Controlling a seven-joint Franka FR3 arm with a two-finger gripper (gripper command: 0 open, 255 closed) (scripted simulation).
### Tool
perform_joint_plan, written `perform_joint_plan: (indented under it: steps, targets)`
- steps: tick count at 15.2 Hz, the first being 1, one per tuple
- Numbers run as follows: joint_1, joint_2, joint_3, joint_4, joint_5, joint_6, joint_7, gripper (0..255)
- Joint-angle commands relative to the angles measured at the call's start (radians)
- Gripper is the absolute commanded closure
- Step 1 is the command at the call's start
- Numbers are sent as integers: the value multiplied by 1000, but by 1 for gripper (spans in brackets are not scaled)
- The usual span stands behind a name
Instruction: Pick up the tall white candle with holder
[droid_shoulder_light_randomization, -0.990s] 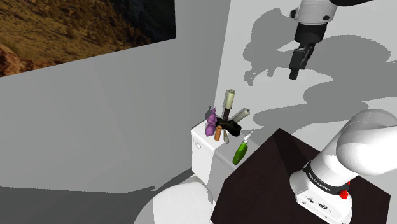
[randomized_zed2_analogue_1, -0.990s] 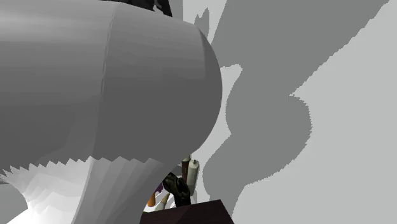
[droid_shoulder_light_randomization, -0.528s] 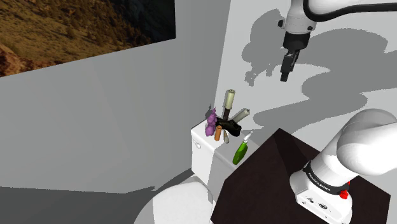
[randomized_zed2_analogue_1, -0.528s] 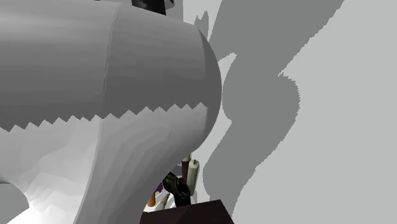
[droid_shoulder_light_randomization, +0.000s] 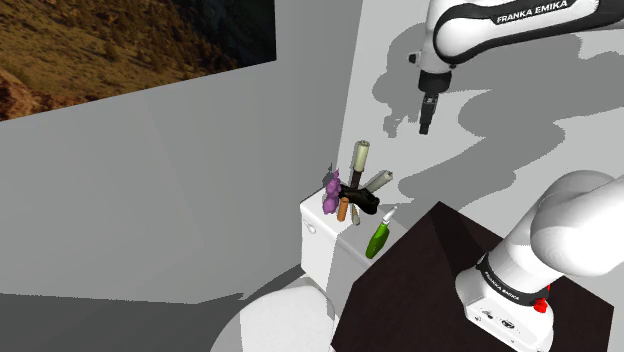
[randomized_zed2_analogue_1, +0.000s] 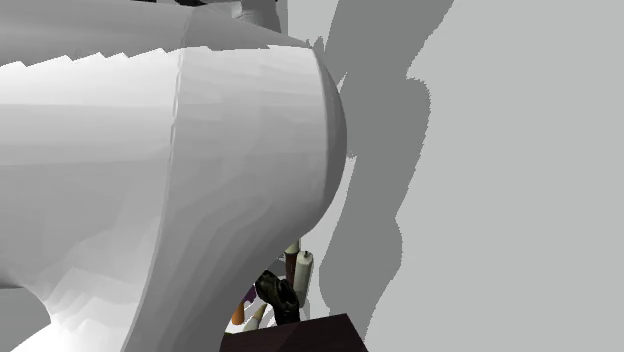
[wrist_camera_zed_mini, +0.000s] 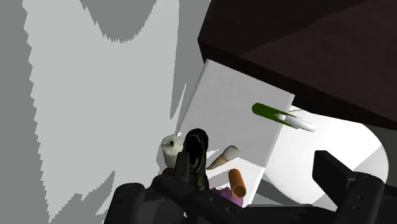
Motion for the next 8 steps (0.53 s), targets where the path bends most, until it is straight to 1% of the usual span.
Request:
perform_joint_plan:
  steps: [1, 4, 8]
  targets:
    - [7, 73, -27, 22, -5, 59, -59, 0]
    - [20, 189, -60, 64, 2, 142, -143, 0]
    - [33, 350, -90, 137, 33, 238, -260, 0]
